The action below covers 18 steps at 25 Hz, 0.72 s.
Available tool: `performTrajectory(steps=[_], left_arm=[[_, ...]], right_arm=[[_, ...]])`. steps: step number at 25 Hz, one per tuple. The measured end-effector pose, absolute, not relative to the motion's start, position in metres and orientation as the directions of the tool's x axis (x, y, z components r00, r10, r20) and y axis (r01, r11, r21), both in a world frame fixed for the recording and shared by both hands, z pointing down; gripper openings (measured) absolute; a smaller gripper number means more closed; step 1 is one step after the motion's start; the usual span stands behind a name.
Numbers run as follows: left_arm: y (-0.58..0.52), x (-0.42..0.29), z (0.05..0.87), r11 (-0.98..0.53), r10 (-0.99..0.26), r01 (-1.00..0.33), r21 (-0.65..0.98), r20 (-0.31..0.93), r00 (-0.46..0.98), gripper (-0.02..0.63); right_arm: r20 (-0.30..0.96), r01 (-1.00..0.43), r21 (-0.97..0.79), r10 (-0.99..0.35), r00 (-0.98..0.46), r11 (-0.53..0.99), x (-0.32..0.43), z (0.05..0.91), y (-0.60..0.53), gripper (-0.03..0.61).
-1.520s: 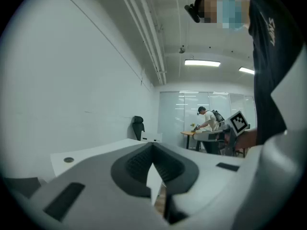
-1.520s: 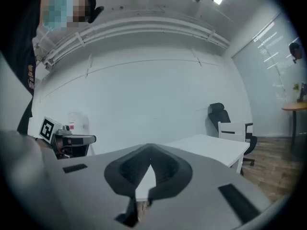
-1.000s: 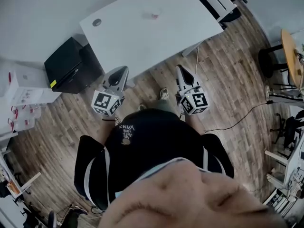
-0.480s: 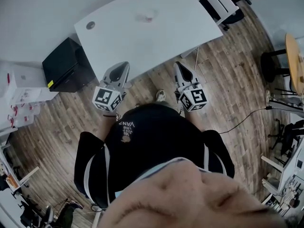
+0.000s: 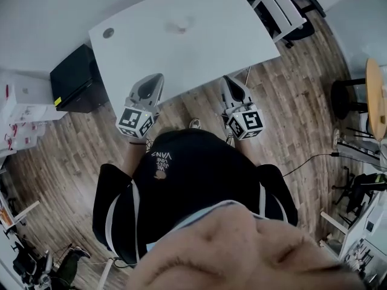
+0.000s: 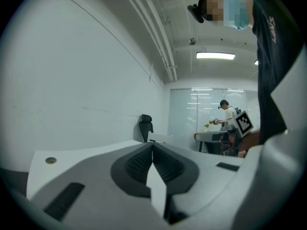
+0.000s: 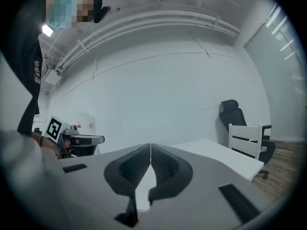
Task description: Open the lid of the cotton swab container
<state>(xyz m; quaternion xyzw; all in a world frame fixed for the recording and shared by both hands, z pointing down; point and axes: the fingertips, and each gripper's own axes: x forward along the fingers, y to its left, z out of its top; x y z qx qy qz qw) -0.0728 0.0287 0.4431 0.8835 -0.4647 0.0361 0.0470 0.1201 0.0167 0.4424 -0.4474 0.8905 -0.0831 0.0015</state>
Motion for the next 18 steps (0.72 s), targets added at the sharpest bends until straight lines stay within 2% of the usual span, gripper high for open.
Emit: performTrajectory(steps=[7, 18], left_arm=[[0.020, -0.055, 0.451, -0.538, -0.831, -0.841, 0.067, 0.124, 0.542, 0.017], [0.003, -0.070, 0.456, -0.502, -0.850, -0.862, 0.070, 0.145, 0.507, 0.017]], right_arm=[[0.076, -0.777, -0.154, -0.777, -0.625, 0.610, 0.138, 0.447, -0.004, 0.012], [0.089, -0.747, -0.168, -0.745, -0.661, 0.643, 0.121, 0.455, -0.029, 0.012]])
